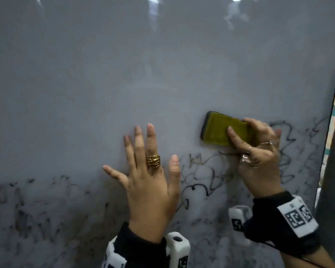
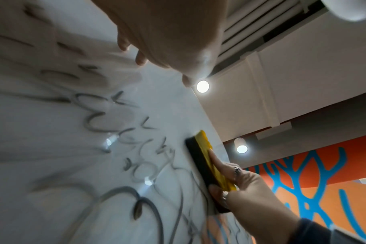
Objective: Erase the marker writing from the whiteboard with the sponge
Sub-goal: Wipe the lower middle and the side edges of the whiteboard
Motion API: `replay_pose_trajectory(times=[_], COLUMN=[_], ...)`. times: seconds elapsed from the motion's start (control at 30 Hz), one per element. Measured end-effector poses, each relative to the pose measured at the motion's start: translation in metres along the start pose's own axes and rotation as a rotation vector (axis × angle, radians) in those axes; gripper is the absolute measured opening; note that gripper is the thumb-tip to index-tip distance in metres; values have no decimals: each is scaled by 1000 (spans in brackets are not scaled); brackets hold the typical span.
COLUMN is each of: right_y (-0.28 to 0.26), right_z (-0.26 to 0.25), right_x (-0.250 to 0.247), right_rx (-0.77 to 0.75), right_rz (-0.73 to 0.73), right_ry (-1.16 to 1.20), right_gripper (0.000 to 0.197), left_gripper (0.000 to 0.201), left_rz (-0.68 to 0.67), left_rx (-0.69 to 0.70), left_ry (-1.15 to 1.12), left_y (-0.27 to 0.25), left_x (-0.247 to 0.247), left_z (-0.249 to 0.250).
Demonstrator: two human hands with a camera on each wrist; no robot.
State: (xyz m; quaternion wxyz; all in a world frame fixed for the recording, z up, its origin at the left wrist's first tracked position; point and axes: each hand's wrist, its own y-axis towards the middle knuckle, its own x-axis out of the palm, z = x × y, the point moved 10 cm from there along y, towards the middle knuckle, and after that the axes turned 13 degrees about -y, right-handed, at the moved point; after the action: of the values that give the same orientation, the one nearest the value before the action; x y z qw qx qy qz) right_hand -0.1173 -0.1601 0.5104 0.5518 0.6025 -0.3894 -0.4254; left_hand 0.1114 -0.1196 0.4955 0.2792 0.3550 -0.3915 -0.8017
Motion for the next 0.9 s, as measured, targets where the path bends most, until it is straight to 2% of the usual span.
replay_pose_trajectory(times=[0.1,0.17,0.33,0.57,0.63,0.8,0.9], right_y=[-5,-4,-7,-6,-12,-31,-31], right_z=[18,15,0,27,59,156,152], right_x=[-4,-10,-18,-15,-14,-7,-8], right_rx=[62,70,94,29,119,469,465], right_rz=[15,33,-19,-21,-46,-159,-168], right_ry=[17,17,42,37,-17,-82,-128], right_gripper=[62,67,68,64,70,76,63], left_gripper=[68,69,65,65,66,68,72], left_rz=[18,20,-97,-83,-99,-126,-125], left_rx=[-8,-2,165,72,76,125,136], left_ry=[24,27,52,110,154,255,259], left_y=[0,-2,-11,-6,-6,0,0], left_x=[4,7,46,76,83,93,95], left_z=[0,6,55,70,65,53,56])
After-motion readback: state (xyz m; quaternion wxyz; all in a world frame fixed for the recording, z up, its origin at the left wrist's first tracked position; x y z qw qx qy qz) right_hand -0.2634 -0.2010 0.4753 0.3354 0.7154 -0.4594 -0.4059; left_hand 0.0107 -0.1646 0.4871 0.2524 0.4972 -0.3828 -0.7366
